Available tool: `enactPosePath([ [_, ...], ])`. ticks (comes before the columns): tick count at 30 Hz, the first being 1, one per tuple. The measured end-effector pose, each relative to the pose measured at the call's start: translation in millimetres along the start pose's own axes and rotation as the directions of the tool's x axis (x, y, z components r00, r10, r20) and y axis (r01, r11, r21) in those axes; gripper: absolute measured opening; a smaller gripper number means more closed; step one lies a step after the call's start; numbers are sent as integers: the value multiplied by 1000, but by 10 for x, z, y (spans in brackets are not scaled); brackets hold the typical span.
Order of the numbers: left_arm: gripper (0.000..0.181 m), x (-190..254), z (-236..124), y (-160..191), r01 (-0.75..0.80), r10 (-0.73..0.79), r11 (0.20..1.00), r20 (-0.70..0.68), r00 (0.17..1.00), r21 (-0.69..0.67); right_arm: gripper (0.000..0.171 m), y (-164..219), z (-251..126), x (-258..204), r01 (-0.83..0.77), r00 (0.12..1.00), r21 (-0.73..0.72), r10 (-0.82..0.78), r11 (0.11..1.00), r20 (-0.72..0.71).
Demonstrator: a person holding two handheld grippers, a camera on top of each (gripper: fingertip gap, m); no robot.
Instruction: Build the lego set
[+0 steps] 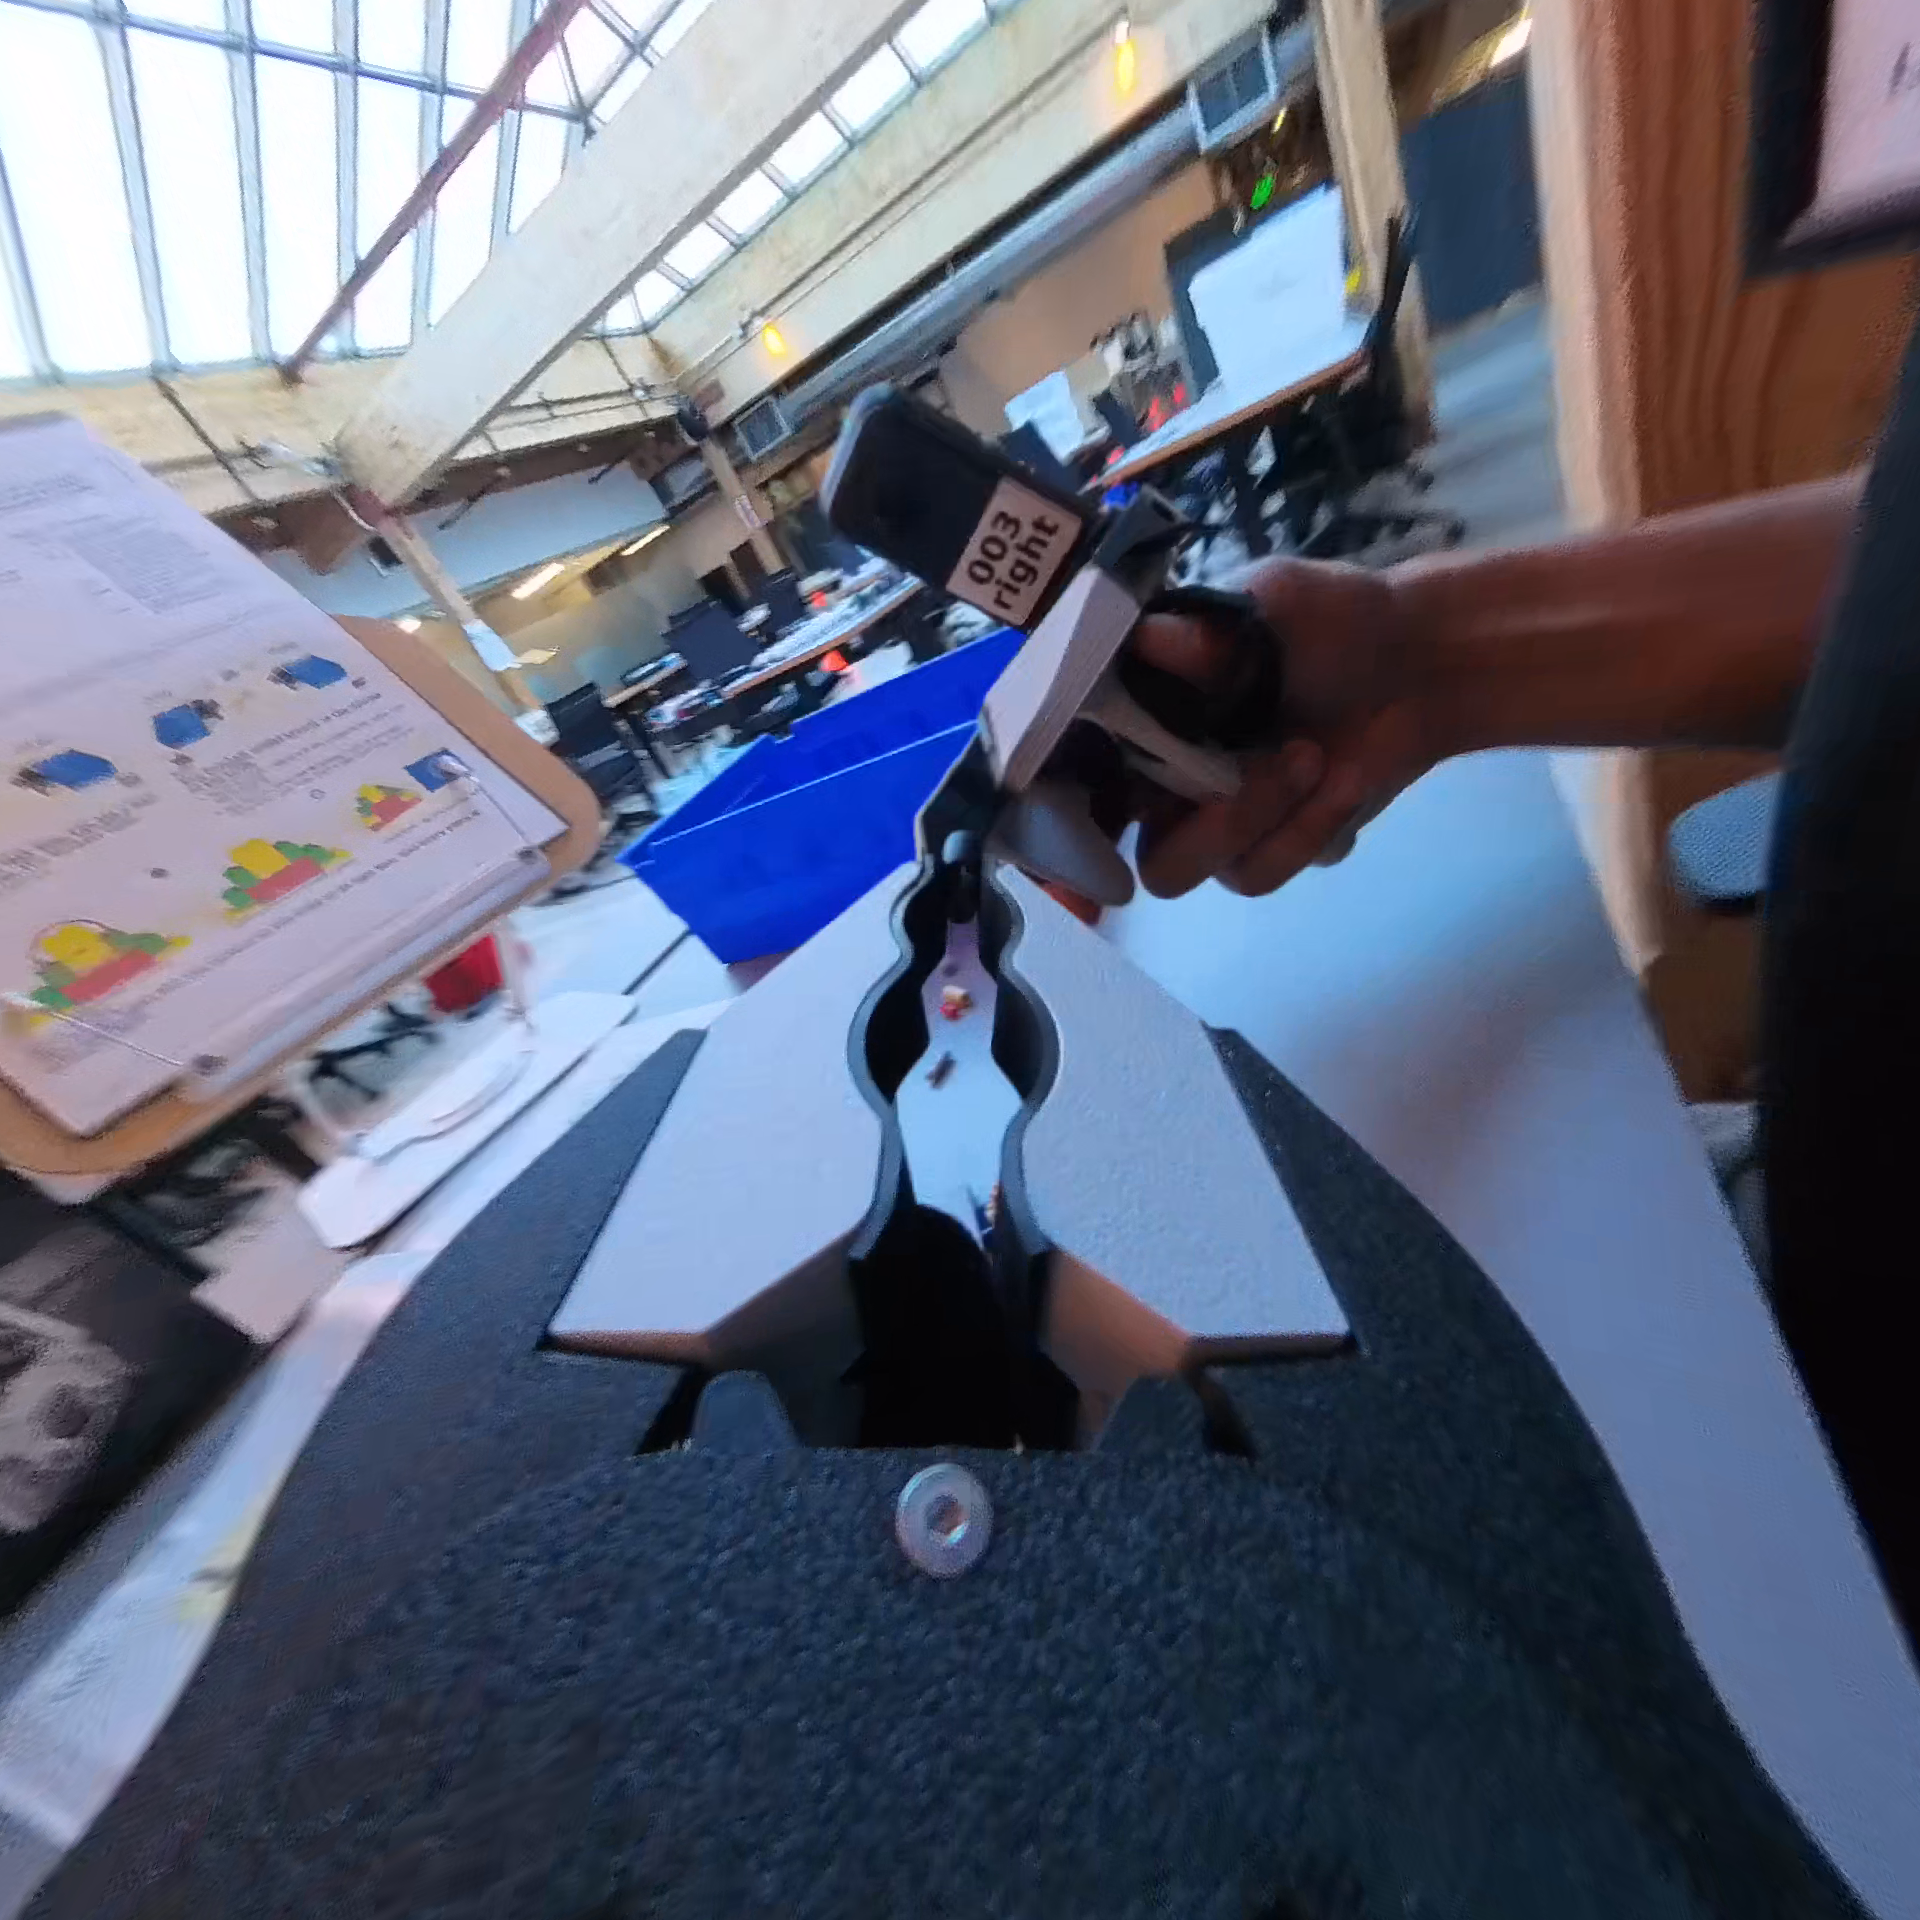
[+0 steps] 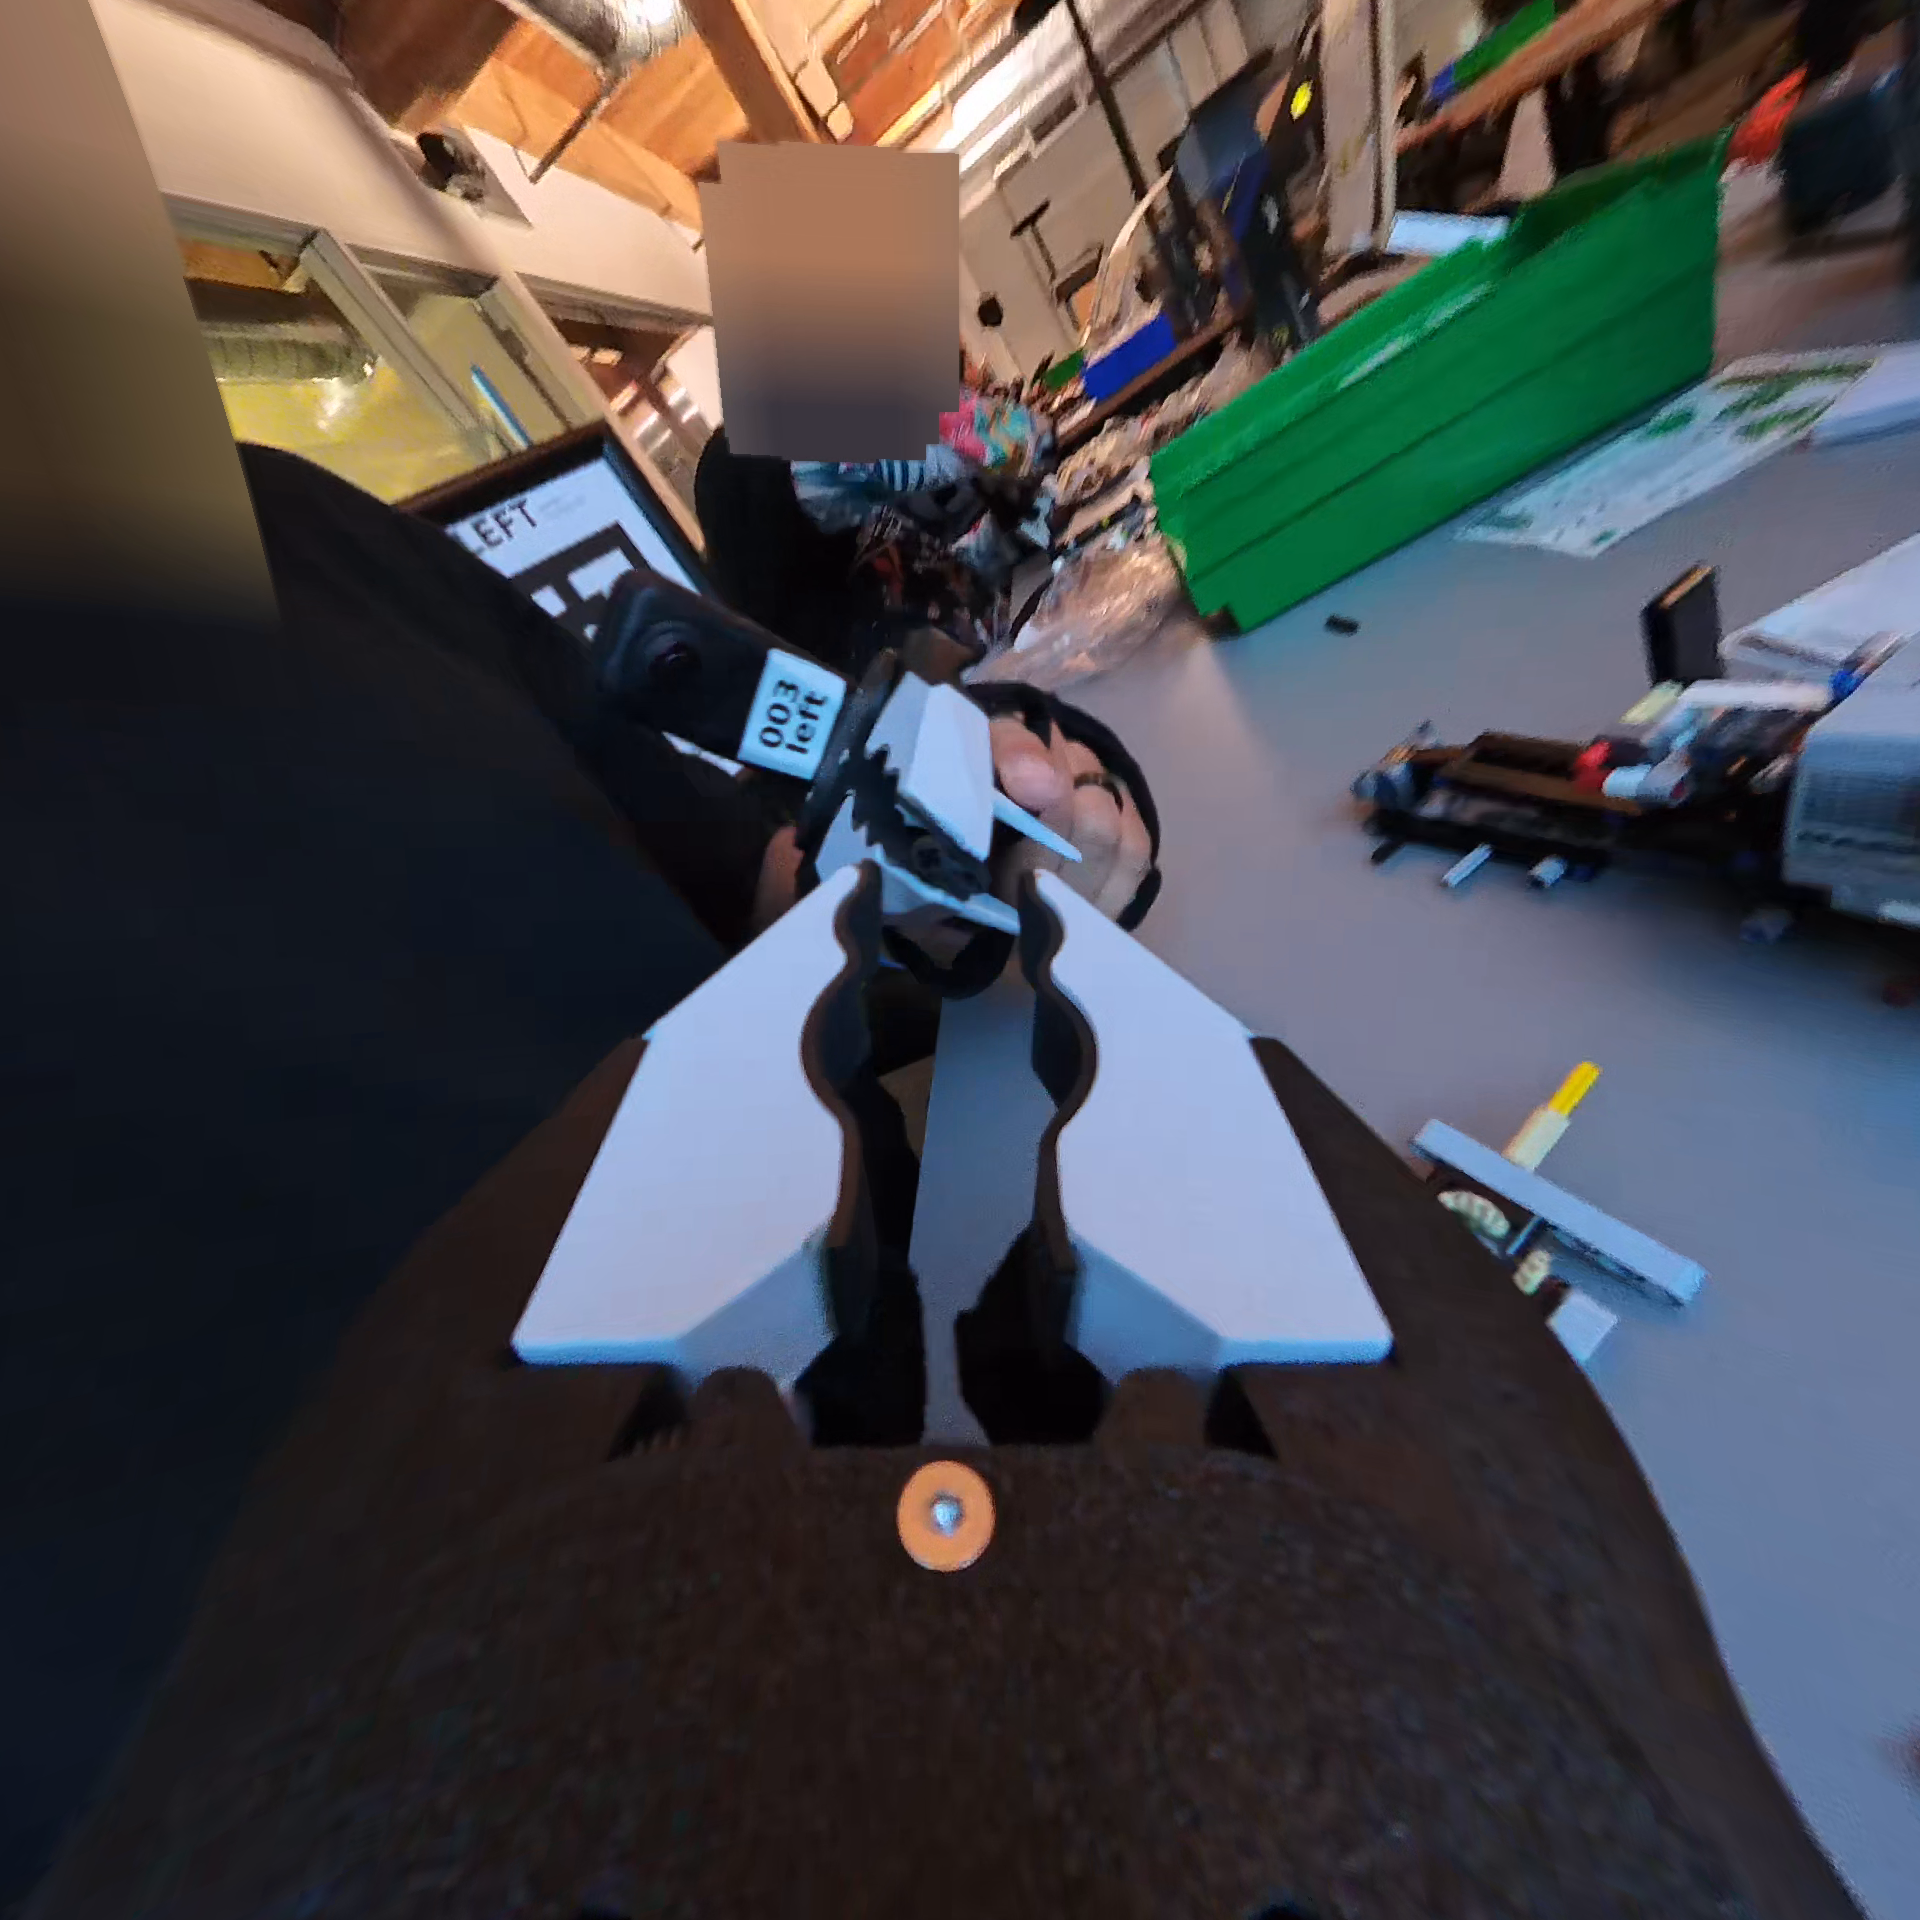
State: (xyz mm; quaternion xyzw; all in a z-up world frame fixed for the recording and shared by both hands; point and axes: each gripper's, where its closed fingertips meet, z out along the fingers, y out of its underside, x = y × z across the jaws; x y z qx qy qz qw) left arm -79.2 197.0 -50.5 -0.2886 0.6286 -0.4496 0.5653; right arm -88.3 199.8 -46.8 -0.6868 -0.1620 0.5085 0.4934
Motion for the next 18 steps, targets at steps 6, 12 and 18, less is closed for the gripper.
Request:
enactPosePath([
  [6,2,-287,-151,-142,377,-350,911,-168,922,171,20,54,-141,101,120,962,-54,-130,991,-240],
  [12,2,-338,-156,-10,385,-353,920,-270,896,76,17,530,-25,325,148,883,-242,-238,959,-404],
  [18,3,-334,-356,285,320,-324,944,-418,849,-82,11,946,-2,653,228,759,-506,-477,832,-442],
])
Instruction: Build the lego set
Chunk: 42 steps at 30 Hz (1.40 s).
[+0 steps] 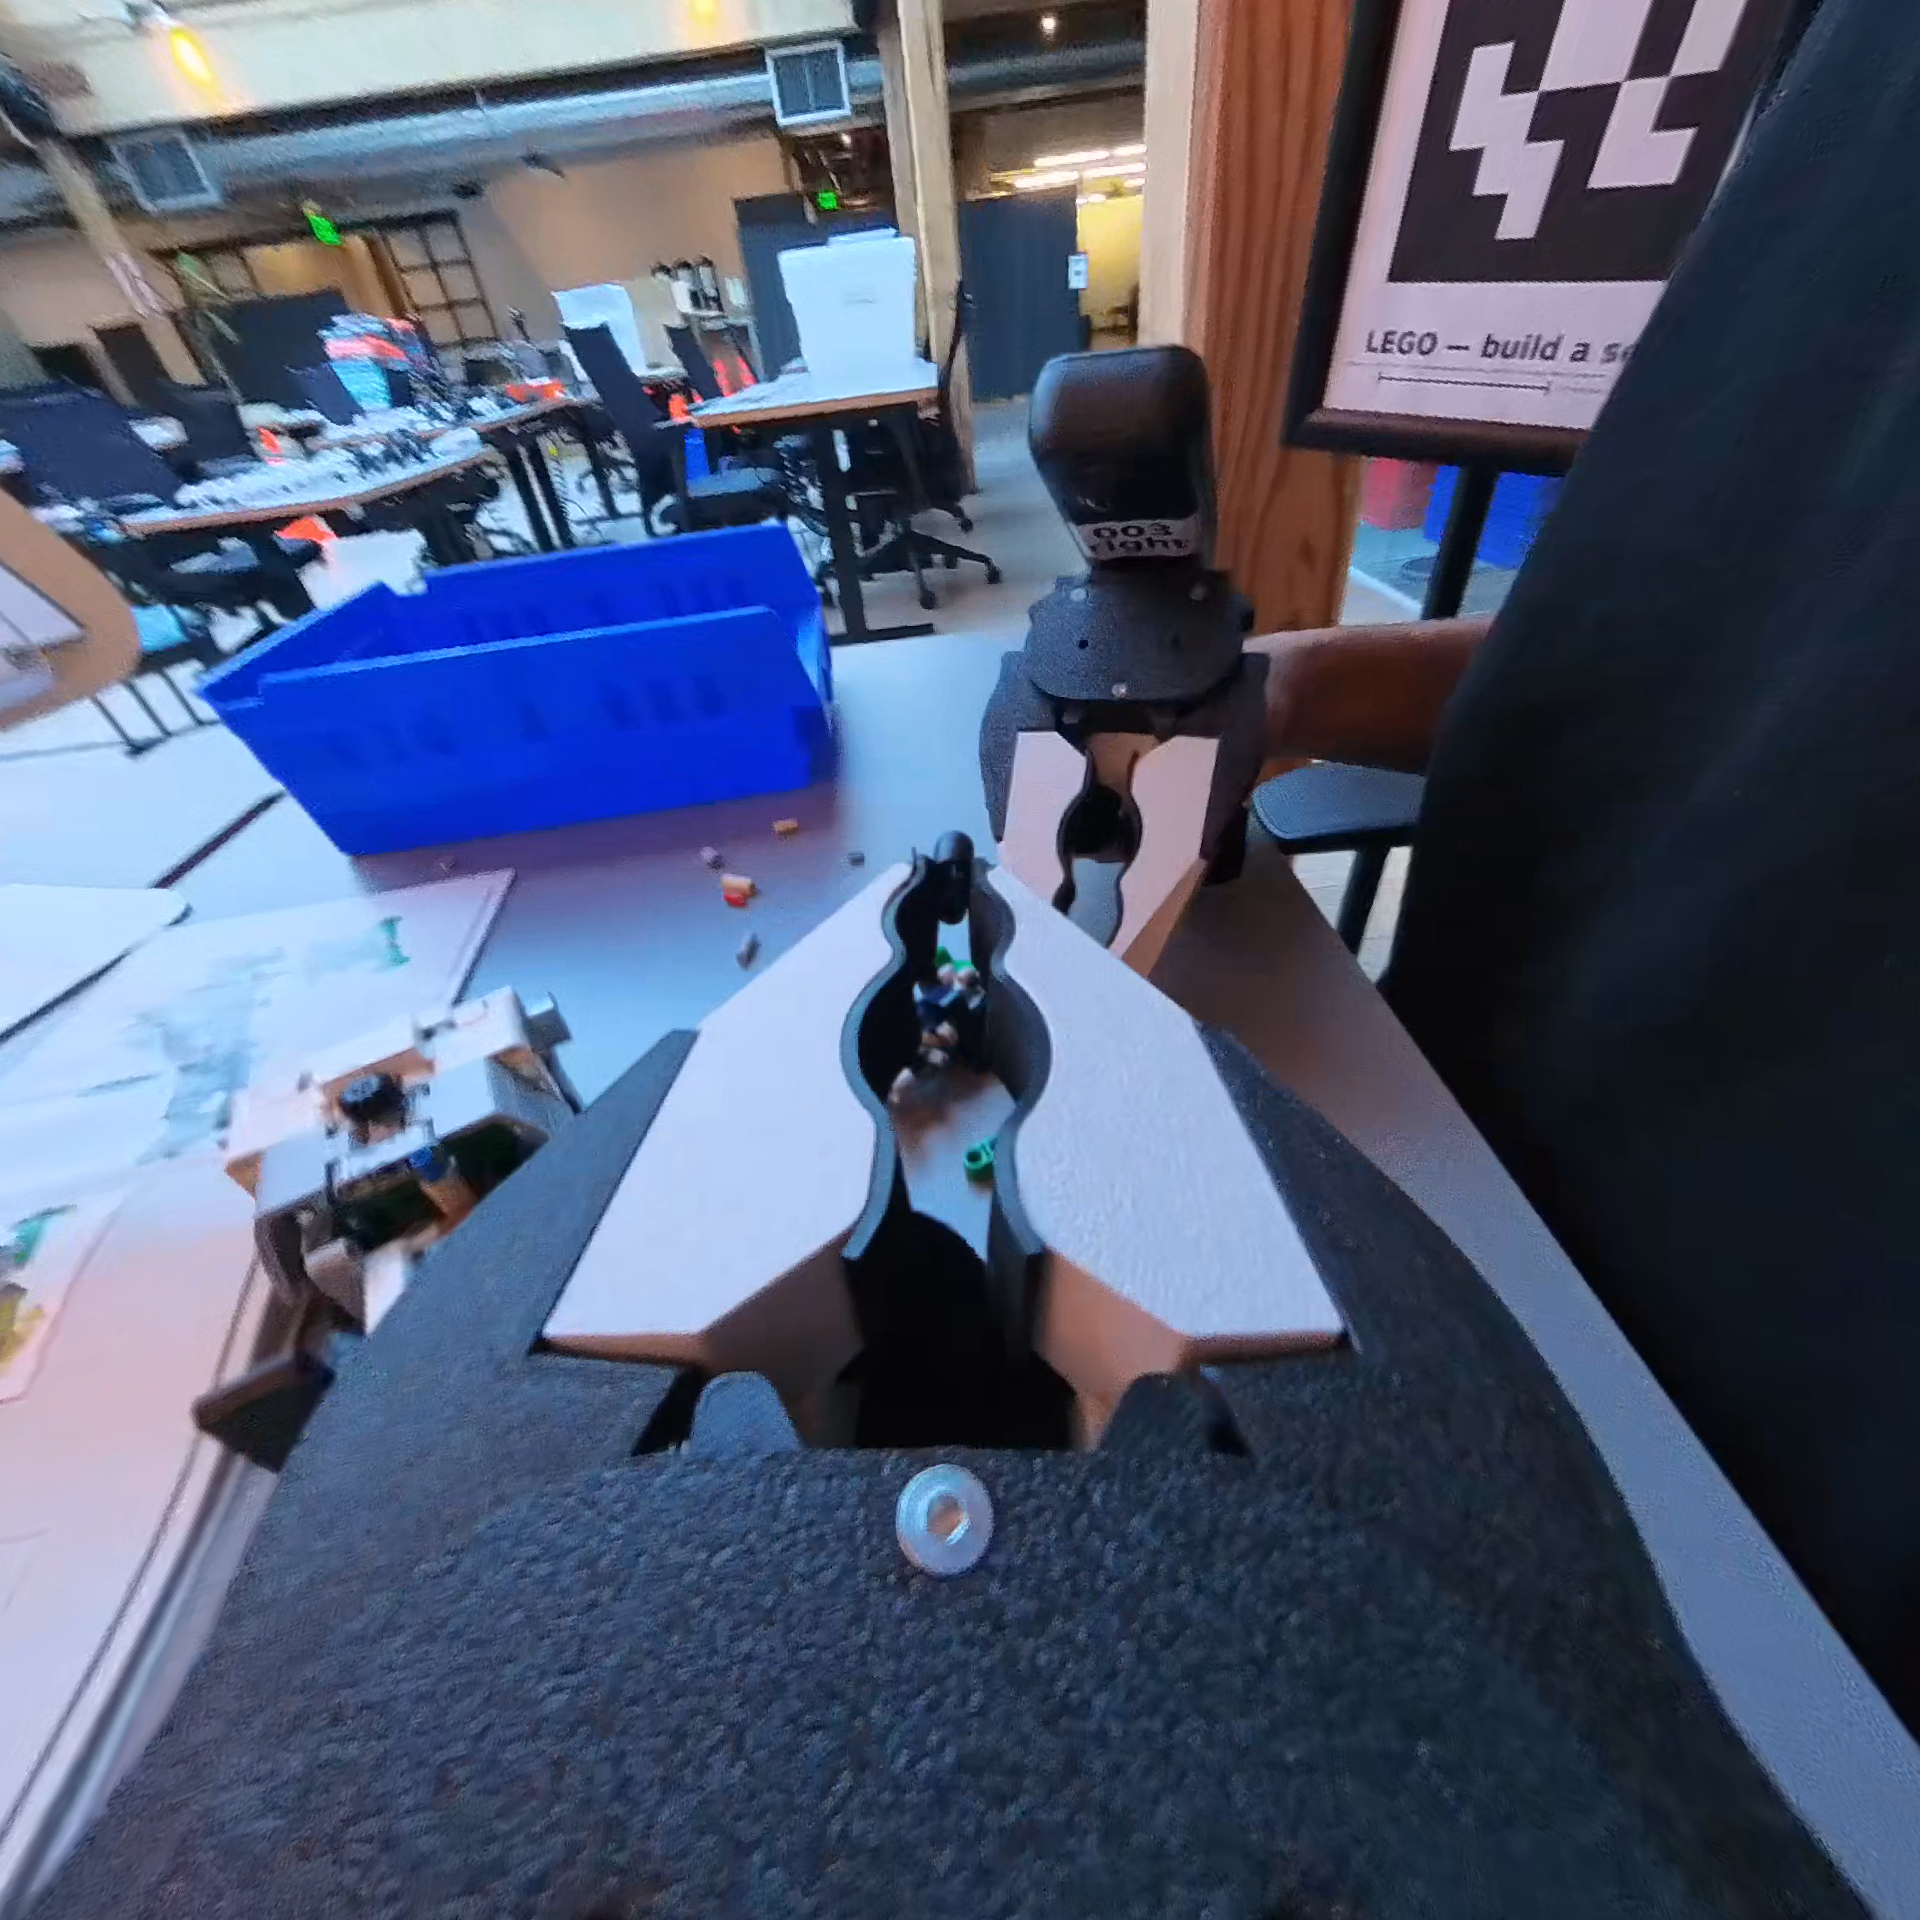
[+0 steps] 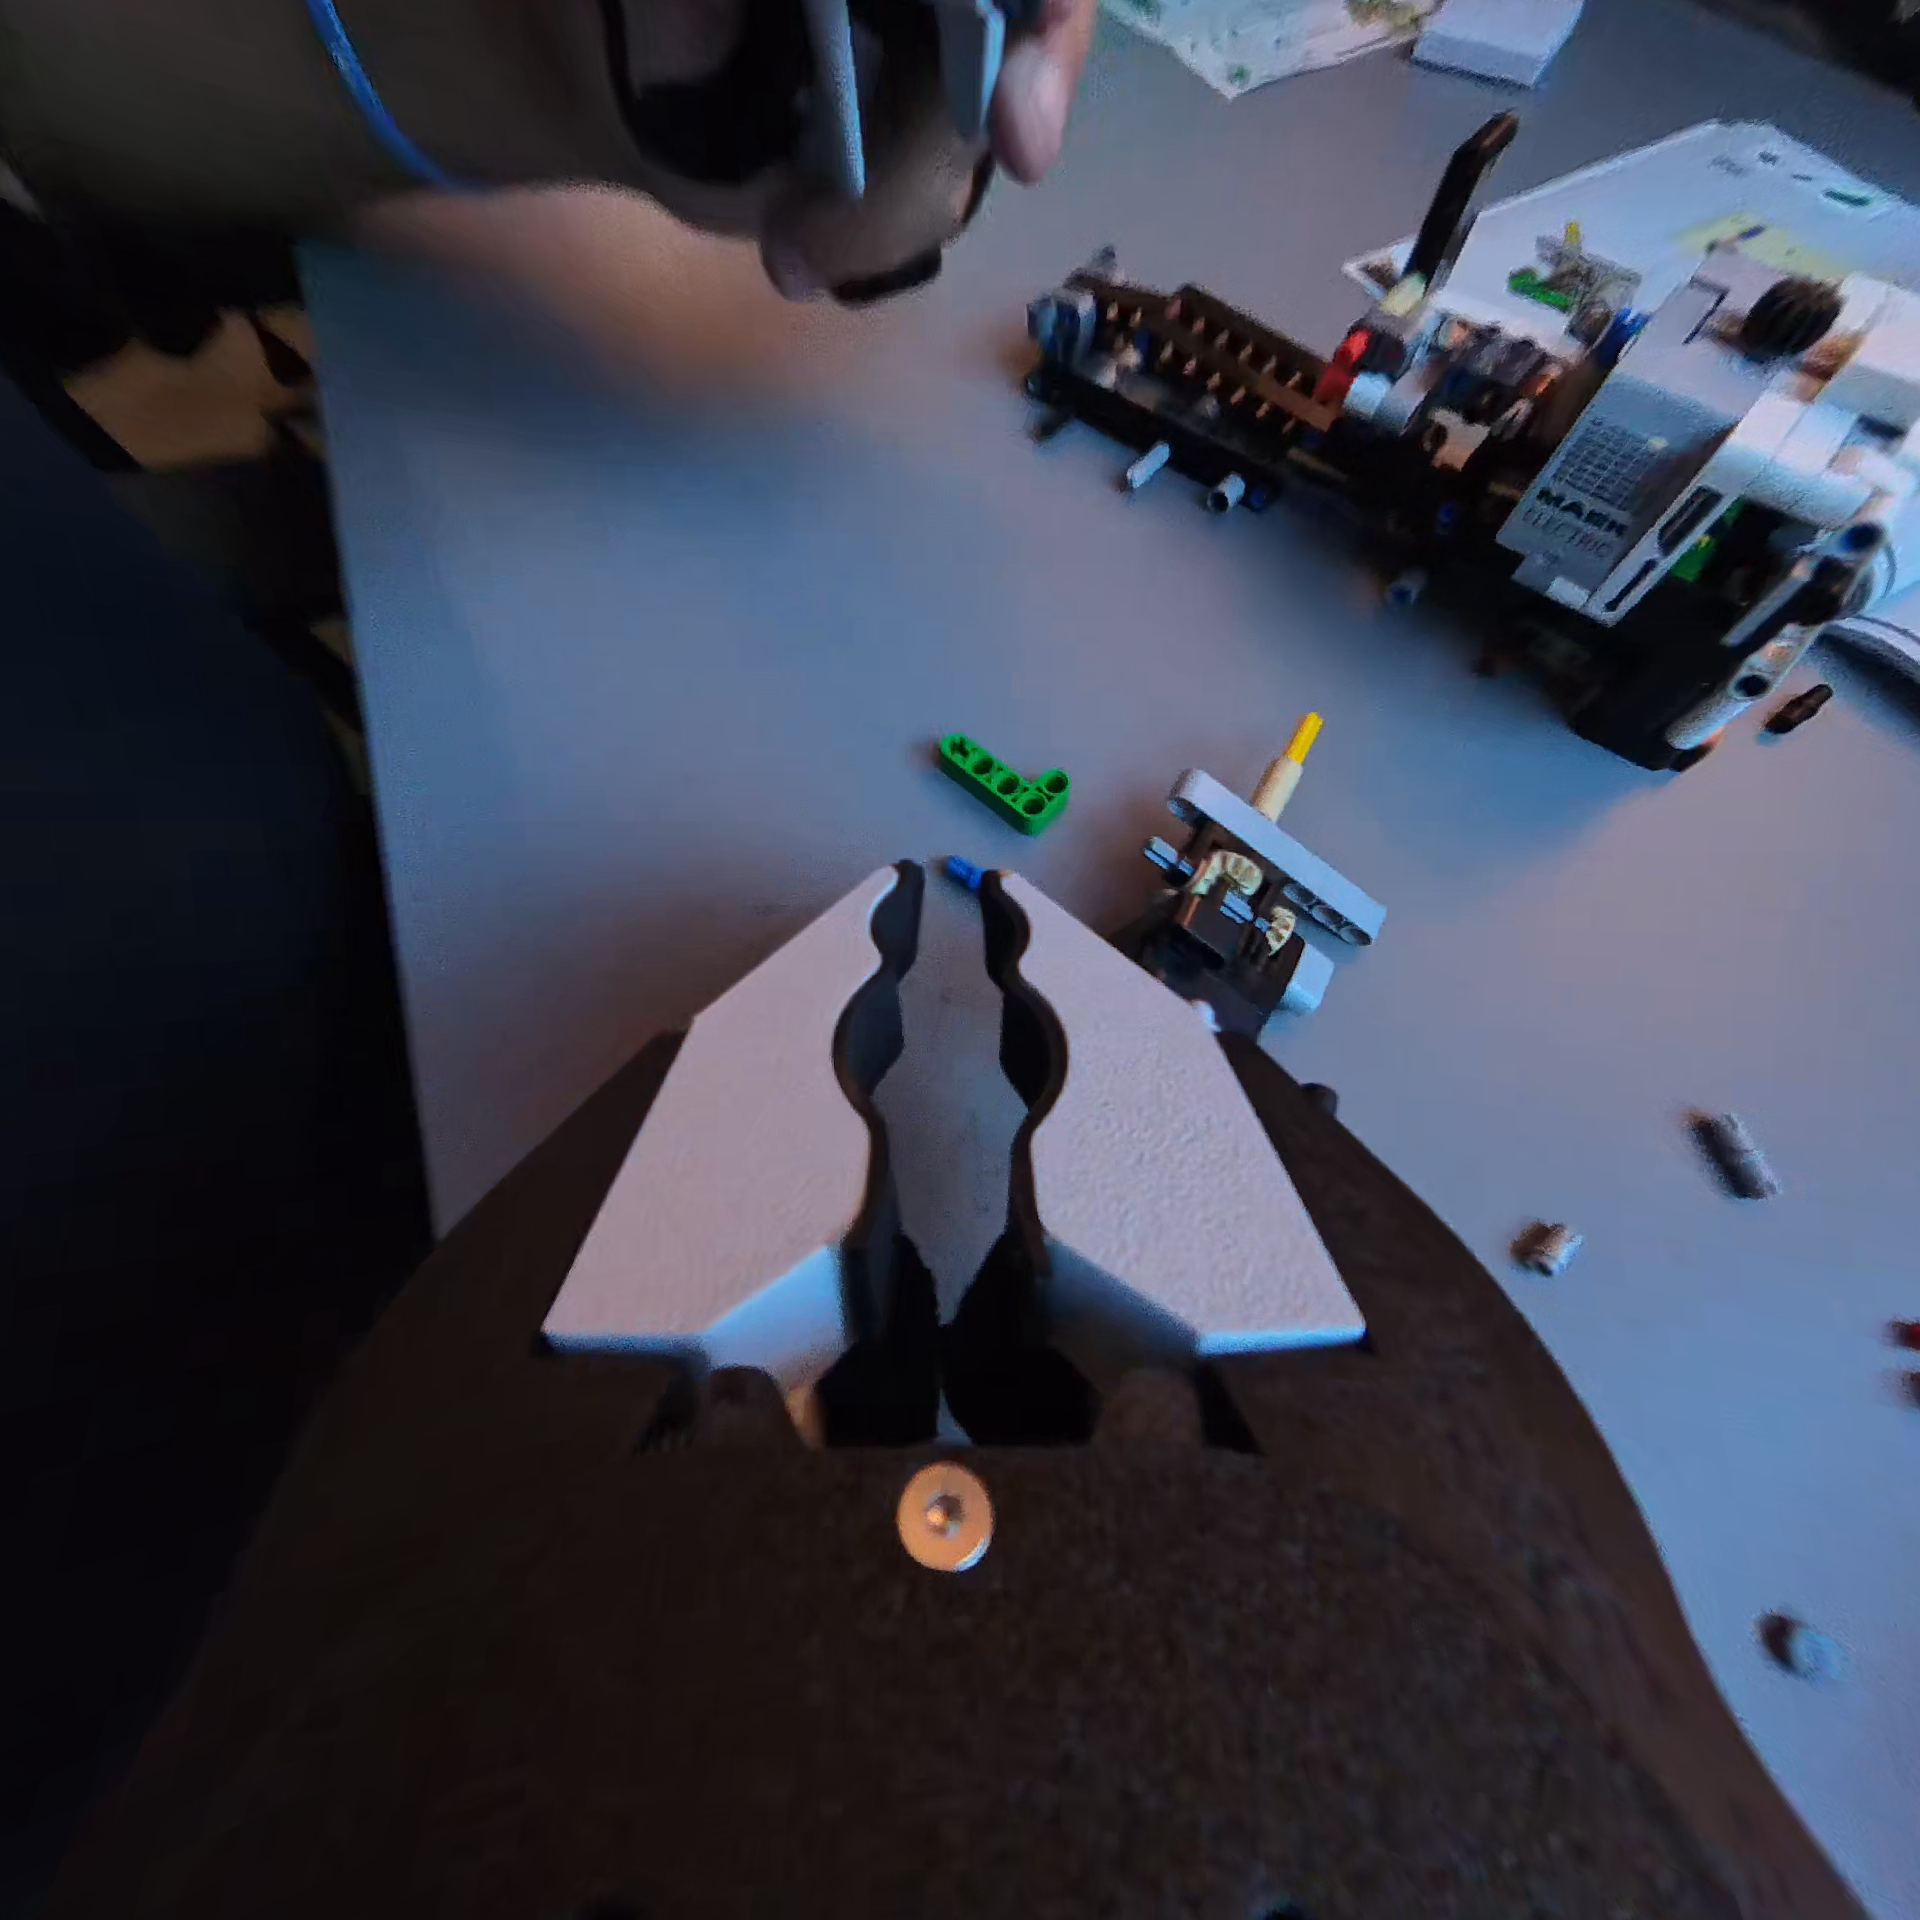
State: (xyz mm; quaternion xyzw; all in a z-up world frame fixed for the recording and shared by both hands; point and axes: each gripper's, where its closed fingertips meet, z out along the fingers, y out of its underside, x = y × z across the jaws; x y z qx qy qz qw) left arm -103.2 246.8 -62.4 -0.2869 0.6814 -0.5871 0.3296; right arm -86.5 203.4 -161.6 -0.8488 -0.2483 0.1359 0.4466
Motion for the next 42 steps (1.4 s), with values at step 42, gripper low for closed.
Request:
enactPosePath([
  [42,3,106,-229,70,73,-62,982,-70,996,175,3,-974,-133,-9,215,936,80,-182,973,-300],
])
